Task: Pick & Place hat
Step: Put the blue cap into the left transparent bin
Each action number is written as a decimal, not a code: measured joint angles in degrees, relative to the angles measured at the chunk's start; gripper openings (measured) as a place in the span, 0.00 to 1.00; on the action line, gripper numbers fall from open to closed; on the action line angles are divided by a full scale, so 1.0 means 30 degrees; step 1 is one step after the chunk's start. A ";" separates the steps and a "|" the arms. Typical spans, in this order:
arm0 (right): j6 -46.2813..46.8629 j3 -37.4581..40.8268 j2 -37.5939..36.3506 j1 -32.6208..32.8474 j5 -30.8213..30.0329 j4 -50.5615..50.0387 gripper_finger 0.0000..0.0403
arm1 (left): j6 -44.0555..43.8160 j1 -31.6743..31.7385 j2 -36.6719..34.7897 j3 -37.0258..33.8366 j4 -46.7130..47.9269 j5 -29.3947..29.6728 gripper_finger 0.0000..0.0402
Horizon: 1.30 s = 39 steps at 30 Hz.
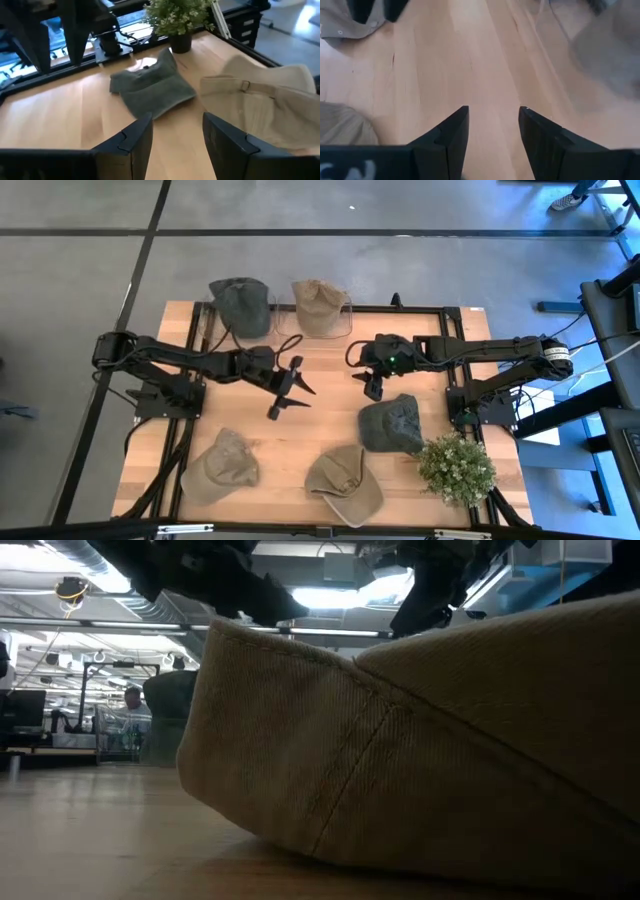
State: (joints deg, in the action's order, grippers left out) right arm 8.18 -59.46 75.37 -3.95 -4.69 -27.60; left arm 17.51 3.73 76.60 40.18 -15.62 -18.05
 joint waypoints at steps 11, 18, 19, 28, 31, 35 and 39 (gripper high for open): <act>0.7263 0.0000 0.0003 0.0528 0.0667 -0.6490 0.43 | 0.1136 -0.0155 -0.0007 0.0000 -0.0020 0.0162 0.41; 1.4664 0.0102 0.0003 0.2034 0.0678 -1.1269 0.43 | 0.1679 -0.0038 -0.0007 0.0000 -0.0013 0.0158 0.41; 1.5716 0.0240 -0.0005 0.2339 0.0779 -1.1646 0.43 | 0.1827 0.0034 -0.0007 0.0000 -0.0013 0.0159 0.40; 2.3621 0.2776 0.0003 0.5109 0.3084 -1.1342 0.43 | 0.3076 0.0745 -0.0007 0.0000 -0.0011 0.0162 0.41; 2.5530 0.3751 0.0003 0.5786 0.3812 -1.1266 0.43 | 0.3078 0.1007 -0.0007 0.0000 -0.0005 0.0150 0.41; 2.6717 0.5098 0.0003 0.6277 0.4417 -1.0229 0.43 | 0.3078 0.1291 -0.0007 0.0000 -0.0005 0.0155 0.40; 2.6769 0.6558 0.0003 0.6311 0.4372 -0.8033 0.43 | 0.3078 0.1441 -0.0007 0.0000 0.0002 0.0147 0.41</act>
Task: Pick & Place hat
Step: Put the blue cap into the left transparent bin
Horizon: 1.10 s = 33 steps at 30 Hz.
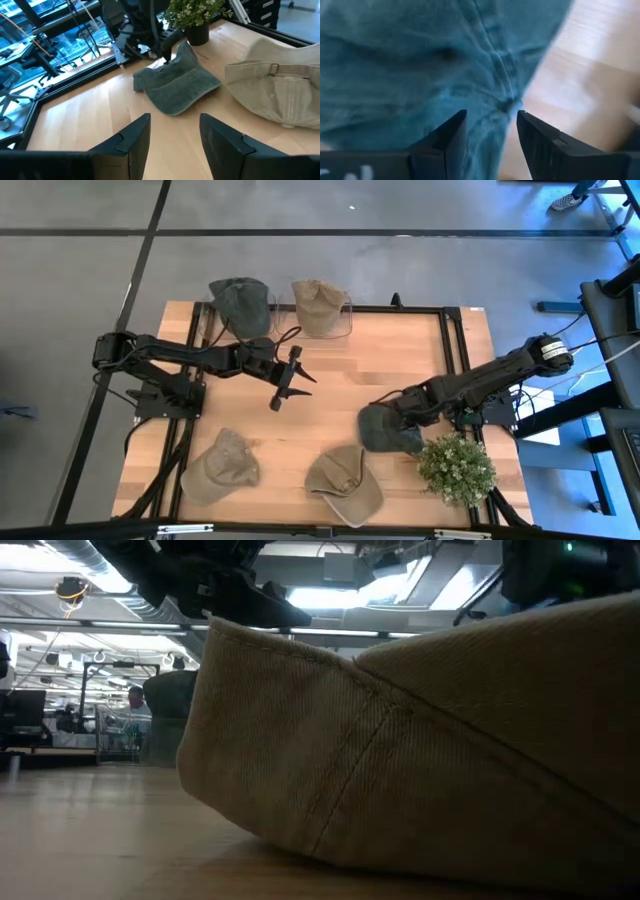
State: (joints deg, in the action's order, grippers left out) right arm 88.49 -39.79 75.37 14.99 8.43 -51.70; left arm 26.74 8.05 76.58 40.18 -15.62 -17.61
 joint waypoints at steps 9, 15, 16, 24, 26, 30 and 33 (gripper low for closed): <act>-0.1256 0.3036 -0.0073 -0.0031 -0.2675 0.3367 0.43 | 0.0001 0.0000 0.0000 0.0000 0.0000 0.0000 0.40; -0.6905 0.3347 -0.0051 -0.0523 -0.6952 0.3980 0.43 | 0.0000 0.0000 0.0000 0.0007 0.0022 -0.0007 0.41; -0.8138 0.3367 -0.0044 -0.0684 -0.7496 0.4370 0.42 | 0.0000 0.0000 0.0000 0.0015 0.0109 -0.0007 0.41; -1.8531 0.3416 0.0495 -0.2874 -0.8704 1.2281 0.35 | -0.0161 -0.0006 -0.0007 0.0015 0.0262 -0.0007 0.40; -2.1064 0.3409 0.1082 -0.3533 -0.8700 1.4233 0.32 | -0.0179 0.0000 -0.0007 0.0015 0.0277 -0.0007 0.41; -2.4962 0.3280 0.2562 -0.4809 -0.8284 1.7096 0.28 | -0.0380 0.0000 -0.0007 0.0015 0.0277 -0.0007 0.41; -2.6252 0.2471 0.3397 -0.5351 -0.7881 1.7601 0.27 | -0.0916 -0.0006 -0.0007 0.0015 0.0291 -0.0007 0.41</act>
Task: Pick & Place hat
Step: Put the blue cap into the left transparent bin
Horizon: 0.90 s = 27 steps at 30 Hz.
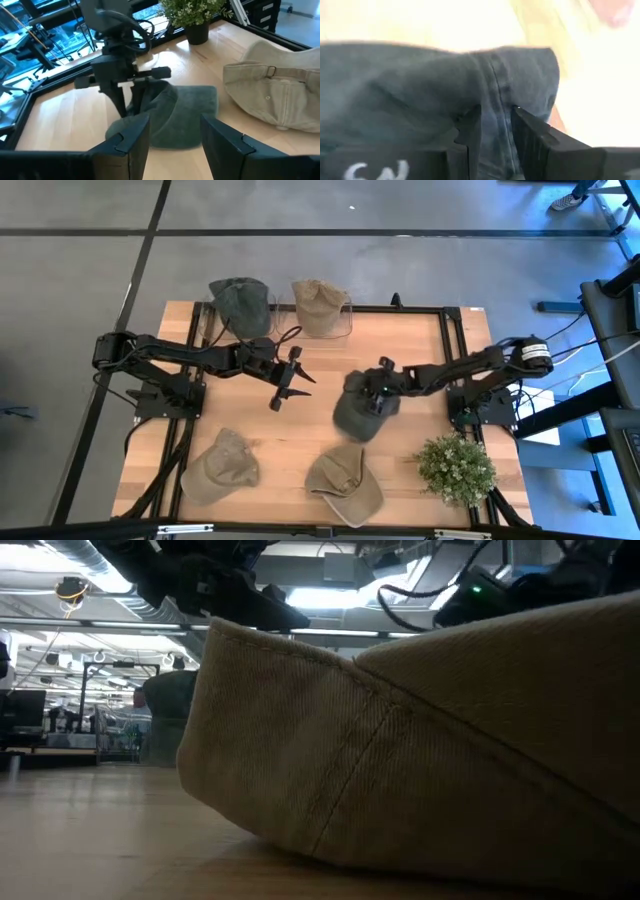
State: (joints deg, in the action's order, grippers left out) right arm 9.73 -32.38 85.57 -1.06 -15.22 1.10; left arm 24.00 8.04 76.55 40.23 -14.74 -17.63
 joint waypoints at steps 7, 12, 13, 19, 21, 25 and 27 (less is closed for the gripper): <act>0.1400 -0.4068 -0.0525 -0.0094 0.2349 -0.4760 0.27 | -0.0250 0.0006 0.0000 0.0000 0.0487 0.0000 0.40; 0.5903 -0.6889 -0.0805 -0.0034 0.3152 -1.0841 0.27 | -0.0247 0.0006 0.0000 0.0000 0.0488 0.0000 0.41; 0.6706 -0.7106 -0.0822 0.0004 0.3147 -1.1742 0.27 | -0.0250 0.0004 0.0000 0.0000 0.0490 0.0000 0.41; 1.0068 -0.6006 -0.0813 0.0081 0.3157 -1.3411 0.27 | -0.0243 0.0004 0.0000 0.0000 0.0584 0.0000 0.41; 1.0848 -0.5163 -0.0811 -0.0038 0.3165 -1.2968 0.27 | -0.0011 0.0000 0.0000 0.0000 0.0583 0.0000 0.41; 1.2179 -0.3604 -0.0811 -0.0347 0.4282 -1.1760 0.27 | 0.0186 0.0005 0.0000 0.0000 0.0583 0.0000 0.41; 1.2261 -0.2970 -0.0811 -0.0363 0.4407 -1.1134 0.27 | 0.0100 0.0006 0.0000 0.0000 0.0576 0.0000 0.41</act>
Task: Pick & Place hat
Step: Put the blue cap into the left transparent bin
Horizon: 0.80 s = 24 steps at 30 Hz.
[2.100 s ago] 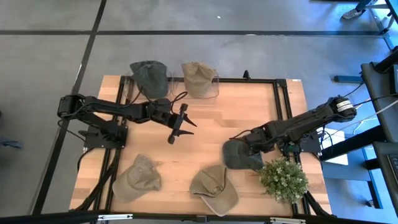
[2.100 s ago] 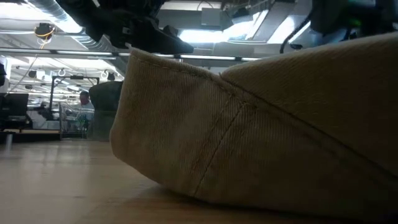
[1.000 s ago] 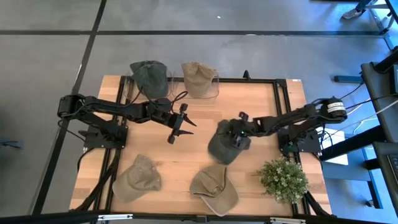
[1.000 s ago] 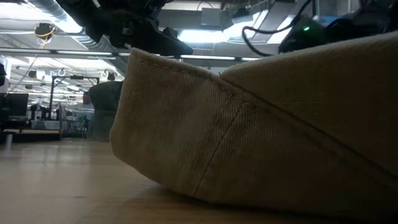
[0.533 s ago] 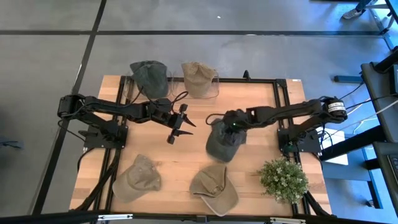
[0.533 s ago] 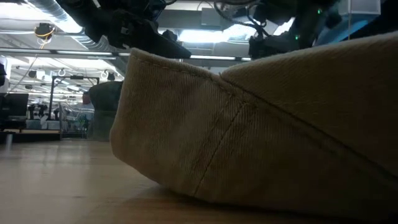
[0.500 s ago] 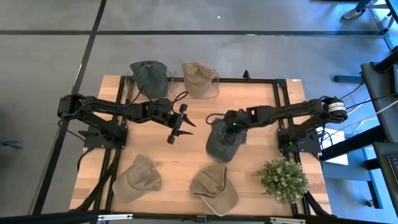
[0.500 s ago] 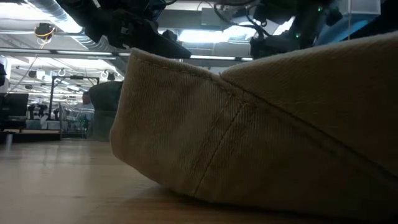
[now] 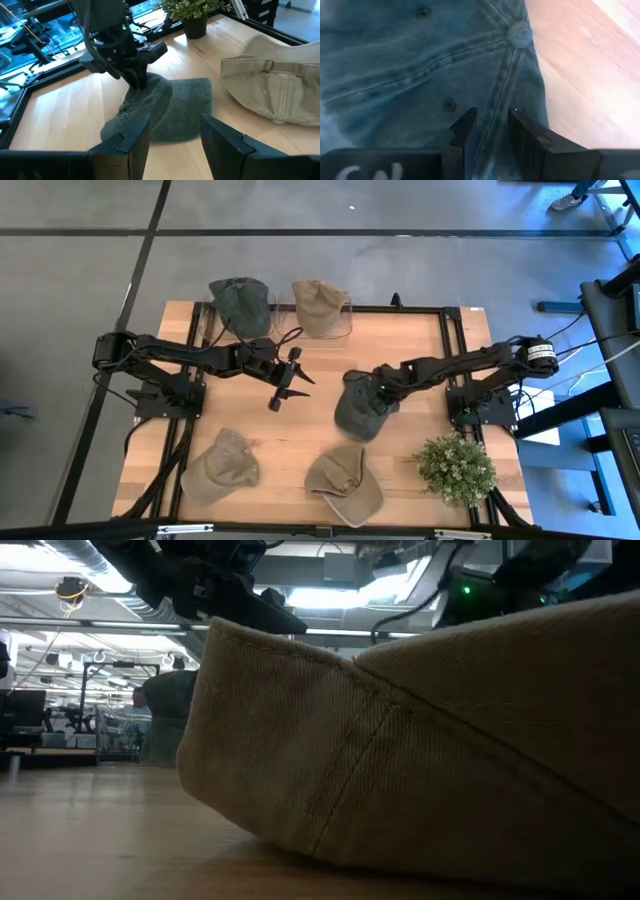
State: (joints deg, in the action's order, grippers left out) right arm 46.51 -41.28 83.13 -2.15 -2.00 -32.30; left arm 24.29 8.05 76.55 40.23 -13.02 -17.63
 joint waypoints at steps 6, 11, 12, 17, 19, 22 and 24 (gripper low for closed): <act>-0.1930 0.2090 -0.0003 0.0009 -0.1495 0.3056 0.27 | 0.0007 0.0000 0.0066 0.0000 -0.0015 0.0000 0.40; -0.3519 0.3482 -0.0062 0.0036 -0.2860 0.5029 0.27 | -0.0007 -0.0007 0.0066 0.0000 -0.0015 0.0000 0.41; -0.3674 0.3631 -0.0051 0.0035 -0.3130 0.5209 0.27 | -0.0010 -0.0003 0.0066 0.0000 -0.0010 0.0001 0.41; -0.4152 0.4044 -0.0067 0.0015 -0.3960 0.5656 0.18 | -0.0007 0.0000 0.0073 0.0000 -0.0022 0.0001 0.40; -0.4179 0.4090 -0.0048 0.0015 -0.4131 0.5879 0.11 | -0.0007 0.0000 0.0073 0.0000 -0.0016 0.0000 0.41; -0.4674 0.4134 -0.0011 0.0015 -0.4338 0.6288 0.03 | 0.0000 0.0000 0.0073 0.0000 -0.0022 0.0007 0.41; -0.4745 0.4120 0.0022 0.0022 -0.4535 0.6378 0.03 | -0.0013 -0.0006 0.0073 0.0000 -0.0022 0.0000 0.41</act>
State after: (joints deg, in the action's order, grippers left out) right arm 32.28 -28.92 83.20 -2.09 -15.60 -13.17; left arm 24.25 8.04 76.77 40.23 -13.08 -17.63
